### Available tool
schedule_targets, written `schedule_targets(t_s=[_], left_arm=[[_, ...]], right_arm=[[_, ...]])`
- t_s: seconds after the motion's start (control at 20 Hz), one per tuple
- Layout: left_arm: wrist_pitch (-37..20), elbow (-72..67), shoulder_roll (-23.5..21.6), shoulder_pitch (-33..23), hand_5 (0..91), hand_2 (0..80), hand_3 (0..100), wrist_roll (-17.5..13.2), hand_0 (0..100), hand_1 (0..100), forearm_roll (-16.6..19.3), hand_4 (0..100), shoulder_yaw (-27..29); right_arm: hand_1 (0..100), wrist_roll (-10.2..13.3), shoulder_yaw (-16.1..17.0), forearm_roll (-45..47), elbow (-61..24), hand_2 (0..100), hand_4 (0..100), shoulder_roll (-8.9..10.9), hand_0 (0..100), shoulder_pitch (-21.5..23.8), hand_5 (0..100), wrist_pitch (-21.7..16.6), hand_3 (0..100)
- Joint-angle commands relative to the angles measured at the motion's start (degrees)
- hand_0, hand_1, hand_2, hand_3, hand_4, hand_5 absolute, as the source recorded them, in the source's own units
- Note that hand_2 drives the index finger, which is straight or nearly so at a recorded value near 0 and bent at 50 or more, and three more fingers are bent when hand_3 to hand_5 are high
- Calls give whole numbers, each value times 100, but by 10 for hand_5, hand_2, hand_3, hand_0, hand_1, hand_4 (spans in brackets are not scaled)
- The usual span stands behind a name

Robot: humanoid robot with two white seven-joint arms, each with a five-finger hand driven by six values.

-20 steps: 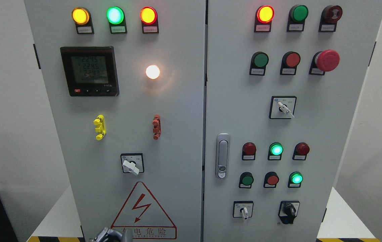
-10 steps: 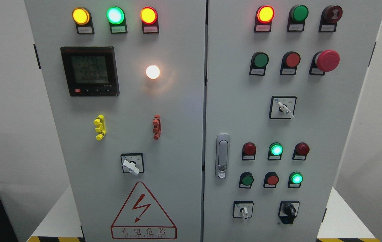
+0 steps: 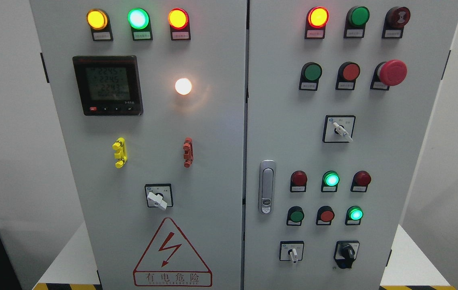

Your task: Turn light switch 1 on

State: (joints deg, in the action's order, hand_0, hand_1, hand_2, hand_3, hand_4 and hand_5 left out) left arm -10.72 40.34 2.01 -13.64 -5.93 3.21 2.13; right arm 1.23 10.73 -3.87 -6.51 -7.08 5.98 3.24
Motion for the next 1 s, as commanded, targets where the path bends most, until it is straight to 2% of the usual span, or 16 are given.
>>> schedule_targets(t_s=[0.0, 0.2, 0.6, 0.95], left_arm=[[596, -2900, 37, 107, 0, 0, 0, -127, 179, 69, 13, 83, 156], [1098, -2900, 37, 265, 0, 0, 0, -75, 178, 0, 13, 7, 24], [1124, -2979, 54, 292, 0, 0, 0, -48, 184, 0, 13, 0, -196], [1054, -2971, -16, 301, 0, 0, 0, 206, 192, 0, -49, 25, -178]], right_arm=[[0, 0, 8, 0, 0, 0, 0, -4, 0, 0, 0, 1, 0], [0, 0, -1, 0, 0, 0, 0, -4, 0, 0, 0, 1, 0], [0, 0, -1, 0, 0, 0, 0, -4, 0, 0, 0, 1, 0], [0, 0, -1, 0, 0, 0, 0, -4, 0, 0, 0, 1, 0]])
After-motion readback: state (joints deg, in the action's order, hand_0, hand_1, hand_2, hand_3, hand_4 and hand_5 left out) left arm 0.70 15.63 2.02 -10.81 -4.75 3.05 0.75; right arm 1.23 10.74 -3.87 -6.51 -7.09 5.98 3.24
